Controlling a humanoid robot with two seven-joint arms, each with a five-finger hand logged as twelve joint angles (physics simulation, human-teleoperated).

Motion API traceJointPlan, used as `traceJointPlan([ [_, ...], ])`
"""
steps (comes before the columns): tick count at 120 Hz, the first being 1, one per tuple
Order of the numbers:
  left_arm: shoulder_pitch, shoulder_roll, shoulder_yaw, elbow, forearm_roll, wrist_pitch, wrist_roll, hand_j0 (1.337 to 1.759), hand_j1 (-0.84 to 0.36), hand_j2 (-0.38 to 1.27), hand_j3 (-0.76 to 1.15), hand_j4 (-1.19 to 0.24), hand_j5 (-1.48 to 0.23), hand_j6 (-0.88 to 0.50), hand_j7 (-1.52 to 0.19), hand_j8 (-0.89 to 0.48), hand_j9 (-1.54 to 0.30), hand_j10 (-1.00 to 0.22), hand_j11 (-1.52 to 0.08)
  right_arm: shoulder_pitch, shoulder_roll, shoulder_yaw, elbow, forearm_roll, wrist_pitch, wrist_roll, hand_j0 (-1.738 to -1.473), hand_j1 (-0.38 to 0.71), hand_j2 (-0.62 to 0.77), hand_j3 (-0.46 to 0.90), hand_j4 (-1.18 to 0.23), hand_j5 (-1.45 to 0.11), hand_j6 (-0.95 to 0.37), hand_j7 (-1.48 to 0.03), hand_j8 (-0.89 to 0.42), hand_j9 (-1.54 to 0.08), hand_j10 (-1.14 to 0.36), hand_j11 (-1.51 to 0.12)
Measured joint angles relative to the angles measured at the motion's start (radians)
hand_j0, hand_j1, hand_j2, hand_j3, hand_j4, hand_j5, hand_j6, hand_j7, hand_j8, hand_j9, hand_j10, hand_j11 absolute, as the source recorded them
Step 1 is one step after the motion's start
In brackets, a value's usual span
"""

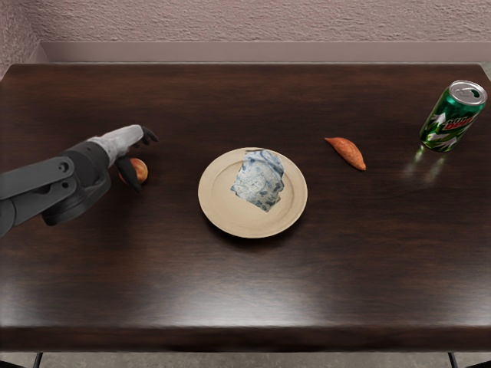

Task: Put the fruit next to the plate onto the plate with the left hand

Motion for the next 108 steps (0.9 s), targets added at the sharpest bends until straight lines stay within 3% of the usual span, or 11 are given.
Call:
traceJointPlan([
  [71,0.009,0.003,0.021,0.001,0.001,-0.006,0.0,1.658,-0.23,0.1,0.0,-0.5,-0.63,-0.5,-0.63,-0.48,-0.63,-0.49,-0.63,0.0,0.0,0.0,0.0,0.0,0.0,0.0,-1.658,-0.33,0.0,0.0,-0.02,-0.02,-0.02,-0.02,-0.02,-0.02,-0.02,-0.02],
  [95,0.008,0.005,0.025,0.001,-0.007,-0.006,0.0,1.657,-0.28,0.18,0.0,-0.56,-0.7,-0.56,-0.7,-0.44,-0.71,-0.49,-0.72,0.0,0.0,0.0,0.0,0.0,0.0,0.0,-1.658,-0.33,0.0,0.0,-0.02,-0.02,-0.02,-0.02,-0.02,-0.02,-0.02,-0.02],
  [108,0.003,0.002,0.039,0.008,-0.001,-0.007,-0.001,1.653,-0.28,0.09,0.0,-0.61,-0.69,-0.58,-0.7,-0.42,-0.74,-0.48,-0.76,0.0,0.0,0.0,0.0,0.0,0.0,0.0,-1.658,-0.33,0.0,0.0,-0.02,-0.02,-0.02,-0.02,-0.02,-0.02,-0.02,-0.02],
])
